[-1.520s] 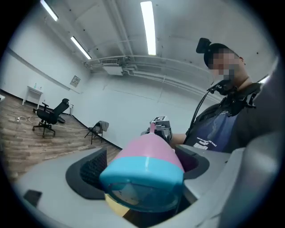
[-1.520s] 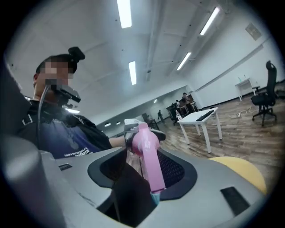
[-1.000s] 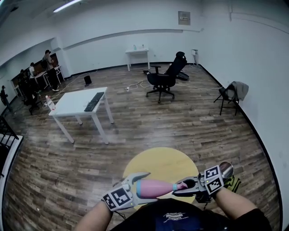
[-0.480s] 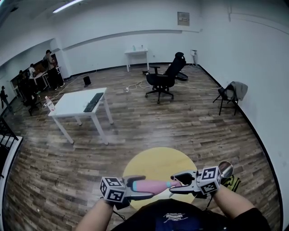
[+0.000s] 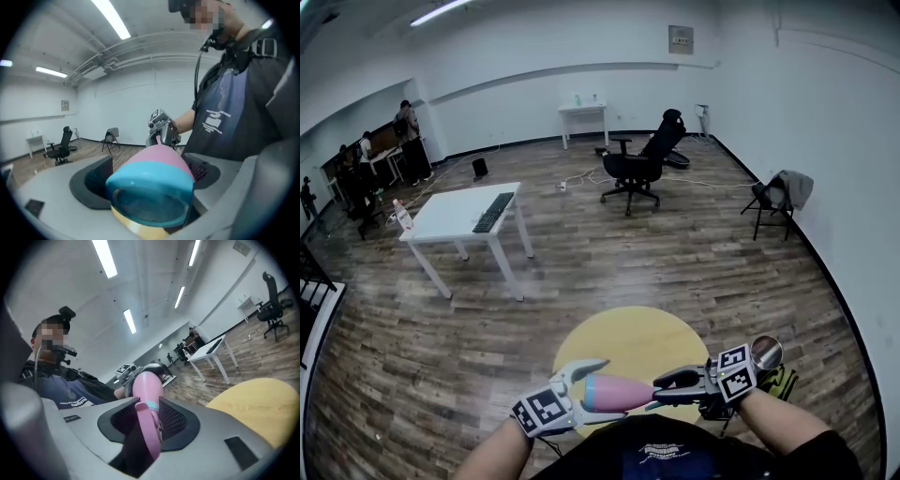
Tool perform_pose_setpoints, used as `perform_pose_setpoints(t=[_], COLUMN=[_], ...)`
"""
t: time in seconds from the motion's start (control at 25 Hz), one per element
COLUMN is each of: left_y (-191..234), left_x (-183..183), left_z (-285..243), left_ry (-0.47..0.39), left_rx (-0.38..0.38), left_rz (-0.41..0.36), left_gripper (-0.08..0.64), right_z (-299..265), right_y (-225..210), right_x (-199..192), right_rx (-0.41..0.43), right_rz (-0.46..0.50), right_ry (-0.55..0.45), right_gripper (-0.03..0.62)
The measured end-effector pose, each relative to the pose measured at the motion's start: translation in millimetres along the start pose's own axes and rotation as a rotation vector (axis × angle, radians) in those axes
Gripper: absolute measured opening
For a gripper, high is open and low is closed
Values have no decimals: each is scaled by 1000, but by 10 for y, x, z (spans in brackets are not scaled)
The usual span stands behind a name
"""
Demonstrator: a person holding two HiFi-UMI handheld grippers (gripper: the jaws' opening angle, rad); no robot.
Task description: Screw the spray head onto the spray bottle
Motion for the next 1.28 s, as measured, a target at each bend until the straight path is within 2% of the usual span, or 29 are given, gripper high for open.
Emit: perform_pose_setpoints(t=[0.08, 0.16, 0.2, 0.28, 0.4, 0.48, 0.52, 0.56, 0.64, 0.72, 0.84, 0.88, 0.92, 0.96, 1.0, 1.04, 1.16, 1.2, 1.28], left_y=[162, 323, 379, 426, 362, 273, 230, 190, 115, 26, -136, -162, -162, -131, -67, 18, 267, 327, 402], left_x=[-90, -175, -218, -285, -288, -223, -185, -150, -80, -24, -33, -66, -101, -126, -140, -150, -209, -237, -317], left_z=[80, 171, 208, 236, 172, 92, 47, 9, -27, -54, -95, -92, -89, -86, -78, -61, 34, 70, 149], left_ry=[-104, -233, -277, -304, -272, -245, -227, -206, -166, -106, 43, 90, 122, 132, 115, 71, -156, -235, -364], left_rx=[21, 30, 32, 27, -5, -35, -43, -43, -29, -12, 6, 17, 29, 38, 47, 55, 78, 87, 108], left_rz=[250, 529, 631, 742, 751, 697, 650, 590, 441, 231, -174, -283, -351, -359, -307, -208, 206, 332, 513], left_gripper=[491, 492, 494, 494, 494, 494, 494, 494, 494, 497, 502, 502, 501, 500, 502, 501, 499, 499, 499], right_z=[6, 93, 152, 235, 159, 25, -29, -59, -50, -9, 2, -6, -12, -18, -28, -49, -142, -146, -74], right_y=[-15, -55, -81, -108, -68, -14, 18, 47, 76, 85, 110, 118, 111, 89, 54, 13, -94, -123, -152], right_x=[118, 261, 312, 344, 246, 146, 107, 80, 49, 0, -125, -159, -176, -167, -129, -67, 165, 229, 318], right_rx=[-64, -116, -133, -144, -127, -103, -81, -54, -11, 8, 55, 77, 91, 94, 85, 64, -44, -85, -131], right_rz=[84, 128, 126, 99, 93, 119, 128, 125, 80, 43, 26, 11, -11, -32, -47, -48, 65, 116, 157], right_ry=[-36, -78, -91, -89, -17, 48, 70, 77, 69, 76, 126, 137, 137, 121, 89, 45, -47, -54, -83], right_gripper=[154, 274, 310, 341, 344, 326, 257, 197, 166, 158, 156, 158, 158, 156, 156, 155, 160, 186, 232])
Point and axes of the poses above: the fingertips, and each gripper's own axes: z backward along the fingers, y to its left, x out of its top, the point moved 4 cm from there along z, backward along the fingers, and after that the axes turned 9 degrees about -y, right-handed, at the moved point
